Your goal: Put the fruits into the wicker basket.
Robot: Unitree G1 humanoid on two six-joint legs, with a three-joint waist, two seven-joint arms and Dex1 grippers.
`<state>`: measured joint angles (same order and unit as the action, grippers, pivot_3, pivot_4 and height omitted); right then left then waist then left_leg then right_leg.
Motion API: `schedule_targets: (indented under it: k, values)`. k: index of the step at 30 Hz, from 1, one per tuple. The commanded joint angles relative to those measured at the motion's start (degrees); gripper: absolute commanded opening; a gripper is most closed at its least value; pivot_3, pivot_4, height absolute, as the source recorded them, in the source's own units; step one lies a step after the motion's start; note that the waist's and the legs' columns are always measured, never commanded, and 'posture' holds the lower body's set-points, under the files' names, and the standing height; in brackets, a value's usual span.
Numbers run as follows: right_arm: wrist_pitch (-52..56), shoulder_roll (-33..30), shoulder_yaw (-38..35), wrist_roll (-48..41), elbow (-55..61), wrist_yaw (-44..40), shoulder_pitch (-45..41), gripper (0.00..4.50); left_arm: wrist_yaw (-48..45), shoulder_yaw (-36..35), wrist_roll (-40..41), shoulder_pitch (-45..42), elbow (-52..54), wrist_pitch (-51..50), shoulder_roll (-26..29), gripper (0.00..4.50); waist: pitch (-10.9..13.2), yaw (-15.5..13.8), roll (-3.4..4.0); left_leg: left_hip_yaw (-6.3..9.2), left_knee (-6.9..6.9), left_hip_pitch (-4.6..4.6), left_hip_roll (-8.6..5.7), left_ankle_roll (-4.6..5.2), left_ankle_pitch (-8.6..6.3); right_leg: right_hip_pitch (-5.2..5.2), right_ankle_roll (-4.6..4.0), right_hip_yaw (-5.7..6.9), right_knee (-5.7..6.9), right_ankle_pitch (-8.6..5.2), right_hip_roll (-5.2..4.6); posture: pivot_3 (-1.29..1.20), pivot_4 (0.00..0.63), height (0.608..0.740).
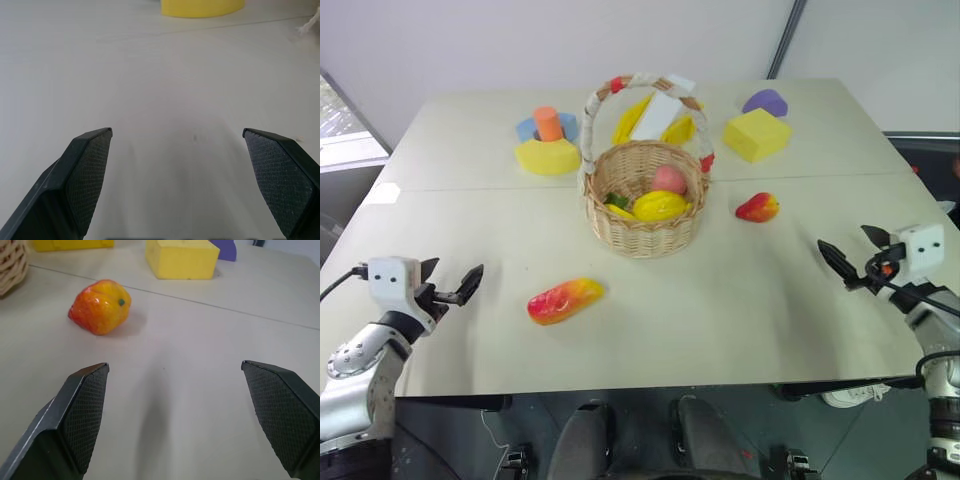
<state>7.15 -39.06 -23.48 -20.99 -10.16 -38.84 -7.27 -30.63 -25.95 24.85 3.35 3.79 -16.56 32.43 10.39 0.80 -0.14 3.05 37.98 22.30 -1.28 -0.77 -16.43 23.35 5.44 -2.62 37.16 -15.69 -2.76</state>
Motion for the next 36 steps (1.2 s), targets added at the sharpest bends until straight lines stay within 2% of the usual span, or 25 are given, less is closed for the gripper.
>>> schedule_targets:
  k: [1,7,13,16,20,24,28,36]
  values:
    - [0.6,-1.52,-0.73,-1.47,4.82,-1.33,-0.66,4.44,-2.31,0.15,2.16,-1.23,4.9,-1.54,2.08,4.5,0.0,-0.04,0.0,0.0,0.0,0.0,0.0,0.0,0.0,0.0,0.0,0.0,0.0,0.0,0.0,0.0,0.15,0.74]
    - [5.46,-3.25,-0.88,-4.56,14.65,-4.54,2.06,4.44,-9.47,3.02,5.14,-3.74,9.32,-6.56,7.62,4.5,0.0,-0.1,0.0,0.0,0.0,0.02,-0.01,0.0,0.0,0.0,0.0,0.0,-0.01,0.0,-0.01,0.0,0.15,0.74]
    - [16.03,-7.28,1.71,-12.45,32.97,-9.45,7.11,4.44,-20.09,7.48,11.19,-6.0,17.03,-16.09,17.66,4.5,0.01,0.04,0.01,0.03,-0.03,0.04,0.01,0.0,0.0,0.02,-0.01,0.01,-0.04,-0.01,-0.01,0.0,0.15,0.74]
    - [21.46,-9.54,4.42,-17.03,41.08,-11.34,8.51,4.44,-24.33,12.2,10.19,-8.14,19.29,-17.99,22.69,4.5,0.01,0.13,0.02,0.03,-0.03,0.02,0.03,0.0,0.0,0.01,-0.02,0.01,-0.03,-0.01,0.0,0.0,0.15,0.74]
    - [23.39,-10.06,8.35,-17.95,45.62,-11.67,7.21,4.44,-27.37,20.88,5.68,-12.72,20.81,-18.38,27.04,4.5,0.01,-0.09,0.01,0.03,-0.02,0.03,0.02,0.0,0.0,-0.02,-0.03,0.03,-0.08,-0.02,0.01,0.0,0.15,0.74]
    - [24.22,-8.47,11.78,-18.72,47.42,-10.73,3.9,4.44,-28.2,28.6,1.09,-18.2,21.3,-18.77,27.6,4.5,0.03,-0.11,-0.01,0.02,0.0,0.05,0.0,0.0,0.0,-0.02,-0.02,0.04,-0.09,-0.02,0.04,0.0,0.15,0.74]
    - [24.66,-6.88,14.94,-19.9,50.03,-10.32,3.01,4.44,-26.9,34.25,-3.54,-22.41,20.07,-18.29,24.85,4.5,0.03,-0.09,-0.03,0.05,-0.01,0.07,0.01,0.01,0.0,0.01,-0.01,0.06,-0.09,-0.02,0.1,0.0,0.15,0.74]
    - [23.34,-4.82,17.65,-18.39,50.39,-9.35,2.67,4.44,-27.57,39.22,-7.82,-23.66,17.4,-19.22,23.17,4.5,0.06,-0.03,-0.07,0.04,0.03,0.08,0.0,0.03,0.0,0.02,0.01,0.07,-0.06,-0.02,0.14,0.0,0.15,0.74]
